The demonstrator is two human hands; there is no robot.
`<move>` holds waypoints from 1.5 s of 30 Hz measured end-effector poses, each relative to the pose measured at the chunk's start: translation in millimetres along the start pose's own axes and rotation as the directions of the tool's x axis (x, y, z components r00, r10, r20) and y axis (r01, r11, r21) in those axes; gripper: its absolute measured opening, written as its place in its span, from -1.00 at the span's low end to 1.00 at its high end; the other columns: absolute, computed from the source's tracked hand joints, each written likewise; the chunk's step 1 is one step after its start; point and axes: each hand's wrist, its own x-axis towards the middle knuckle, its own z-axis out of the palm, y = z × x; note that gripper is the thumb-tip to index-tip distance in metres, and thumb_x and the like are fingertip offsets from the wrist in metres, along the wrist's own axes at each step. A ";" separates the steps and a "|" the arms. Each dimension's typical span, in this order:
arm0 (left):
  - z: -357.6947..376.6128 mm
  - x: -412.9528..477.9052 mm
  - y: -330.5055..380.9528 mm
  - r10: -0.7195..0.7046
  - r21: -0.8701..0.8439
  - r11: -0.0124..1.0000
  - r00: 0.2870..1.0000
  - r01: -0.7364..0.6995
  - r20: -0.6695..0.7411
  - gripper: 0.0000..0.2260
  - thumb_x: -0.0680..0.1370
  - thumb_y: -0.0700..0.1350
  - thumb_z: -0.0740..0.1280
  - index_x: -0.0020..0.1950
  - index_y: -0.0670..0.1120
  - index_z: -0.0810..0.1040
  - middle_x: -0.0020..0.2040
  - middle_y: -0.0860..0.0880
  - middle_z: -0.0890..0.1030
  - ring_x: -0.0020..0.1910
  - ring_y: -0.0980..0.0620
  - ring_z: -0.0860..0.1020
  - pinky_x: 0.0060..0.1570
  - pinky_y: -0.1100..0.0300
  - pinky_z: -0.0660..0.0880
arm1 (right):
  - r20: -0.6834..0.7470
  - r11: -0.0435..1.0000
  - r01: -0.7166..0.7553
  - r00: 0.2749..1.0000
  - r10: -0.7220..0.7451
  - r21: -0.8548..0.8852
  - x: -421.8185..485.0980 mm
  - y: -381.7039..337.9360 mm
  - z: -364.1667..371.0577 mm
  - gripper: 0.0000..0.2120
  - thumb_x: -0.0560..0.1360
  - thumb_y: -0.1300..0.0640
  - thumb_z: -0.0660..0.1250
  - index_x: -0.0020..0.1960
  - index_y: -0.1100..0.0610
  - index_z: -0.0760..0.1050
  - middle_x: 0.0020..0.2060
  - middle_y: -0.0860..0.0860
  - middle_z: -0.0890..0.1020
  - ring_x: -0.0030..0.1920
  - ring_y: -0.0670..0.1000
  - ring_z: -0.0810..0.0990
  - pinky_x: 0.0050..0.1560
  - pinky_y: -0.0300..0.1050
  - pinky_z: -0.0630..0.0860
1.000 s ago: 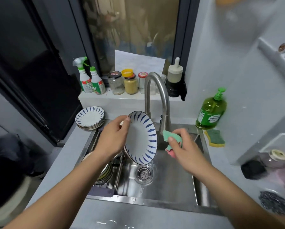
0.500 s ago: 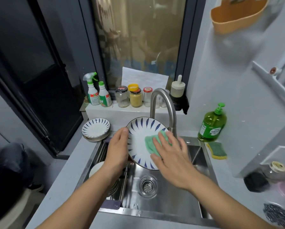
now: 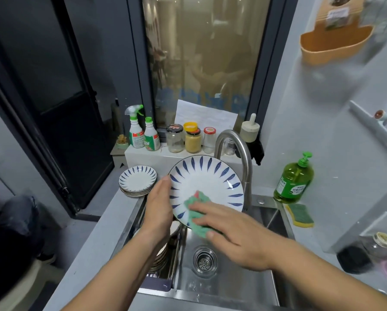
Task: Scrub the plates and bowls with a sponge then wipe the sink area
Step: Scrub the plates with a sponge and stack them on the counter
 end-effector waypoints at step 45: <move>22.9 5.7 9.8 0.016 0.111 0.994 0.998 -0.023 0.066 -0.71 0.67 -0.08 0.15 0.05 -0.33 0.46 -0.13 -0.09 0.53 -0.12 -0.03 0.49 -0.11 -0.04 0.44 | -0.093 0.864 -0.299 0.953 0.287 -0.405 17.3 51.4 -33.9 -0.24 0.53 -0.39 -0.31 0.63 -0.06 -0.10 0.62 -0.12 -0.15 0.56 -0.17 -0.36 0.55 0.08 -0.38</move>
